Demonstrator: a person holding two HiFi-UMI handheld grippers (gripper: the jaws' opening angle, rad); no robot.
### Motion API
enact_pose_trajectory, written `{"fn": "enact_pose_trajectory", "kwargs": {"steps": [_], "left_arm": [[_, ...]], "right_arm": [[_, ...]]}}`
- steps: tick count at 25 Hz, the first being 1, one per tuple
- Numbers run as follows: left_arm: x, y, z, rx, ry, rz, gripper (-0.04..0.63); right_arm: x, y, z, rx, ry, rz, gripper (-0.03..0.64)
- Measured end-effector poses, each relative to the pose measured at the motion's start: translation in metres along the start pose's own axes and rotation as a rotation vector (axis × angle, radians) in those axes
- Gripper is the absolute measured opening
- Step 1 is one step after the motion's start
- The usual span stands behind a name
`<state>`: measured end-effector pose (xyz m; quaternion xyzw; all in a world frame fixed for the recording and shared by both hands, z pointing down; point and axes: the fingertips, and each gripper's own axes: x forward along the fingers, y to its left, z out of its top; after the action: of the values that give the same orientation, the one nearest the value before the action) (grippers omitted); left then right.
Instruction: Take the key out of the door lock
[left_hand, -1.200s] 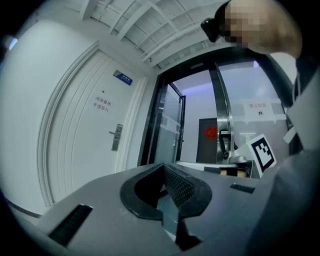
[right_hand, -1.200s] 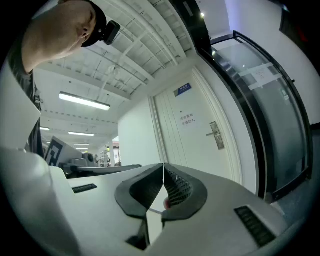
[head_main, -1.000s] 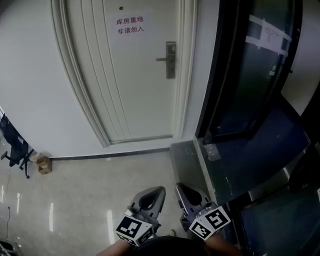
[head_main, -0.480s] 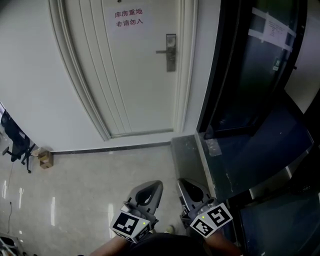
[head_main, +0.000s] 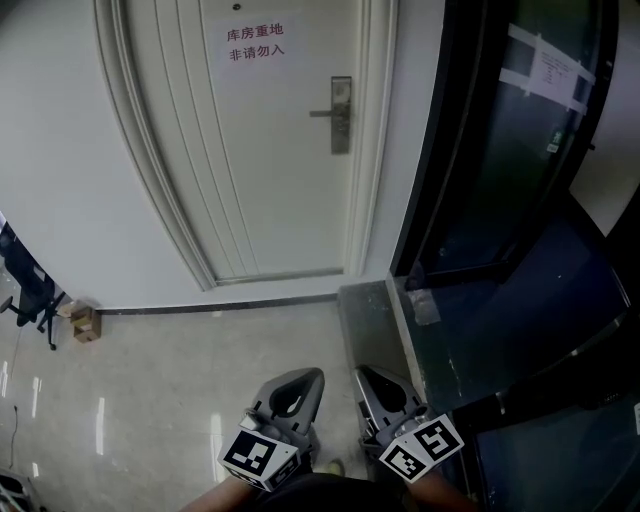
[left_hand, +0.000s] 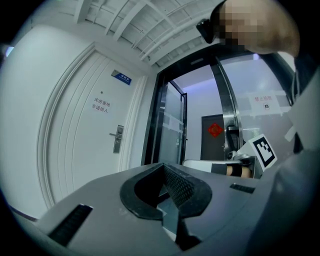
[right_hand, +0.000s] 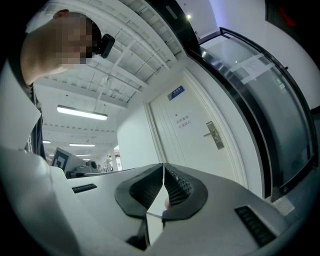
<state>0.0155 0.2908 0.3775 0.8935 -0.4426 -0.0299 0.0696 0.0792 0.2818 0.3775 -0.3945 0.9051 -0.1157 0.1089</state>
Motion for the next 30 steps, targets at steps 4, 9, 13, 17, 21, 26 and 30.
{"fn": "enact_pose_trajectory", "kwargs": {"steps": [4,9,13,17,21,26,30], "left_arm": [[0.019,0.017,0.000,-0.006,-0.003,-0.015,0.006],[0.051,0.053,0.003,-0.009,-0.007,-0.042,0.006],[0.080,0.093,0.012,-0.002,-0.013,-0.063,0.006],[0.106,0.134,0.020,-0.002,-0.015,-0.086,0.006],[0.127,0.169,0.028,-0.003,-0.022,-0.107,0.006],[0.145,0.199,0.031,-0.007,-0.020,-0.122,0.006],[0.159,0.216,0.031,-0.014,-0.017,-0.126,0.006]], "right_arm": [[0.018,-0.014,-0.003,-0.010,0.007,-0.015,0.015],[0.060,-0.038,-0.003,-0.029,0.010,-0.041,0.015],[0.104,-0.058,0.003,-0.045,0.002,-0.067,0.015],[0.151,-0.075,0.006,-0.066,-0.002,-0.096,0.015],[0.190,-0.089,0.008,-0.078,-0.009,-0.117,0.015],[0.223,-0.101,0.008,-0.080,-0.003,-0.134,0.015],[0.242,-0.115,0.008,-0.086,-0.001,-0.143,0.015]]}}
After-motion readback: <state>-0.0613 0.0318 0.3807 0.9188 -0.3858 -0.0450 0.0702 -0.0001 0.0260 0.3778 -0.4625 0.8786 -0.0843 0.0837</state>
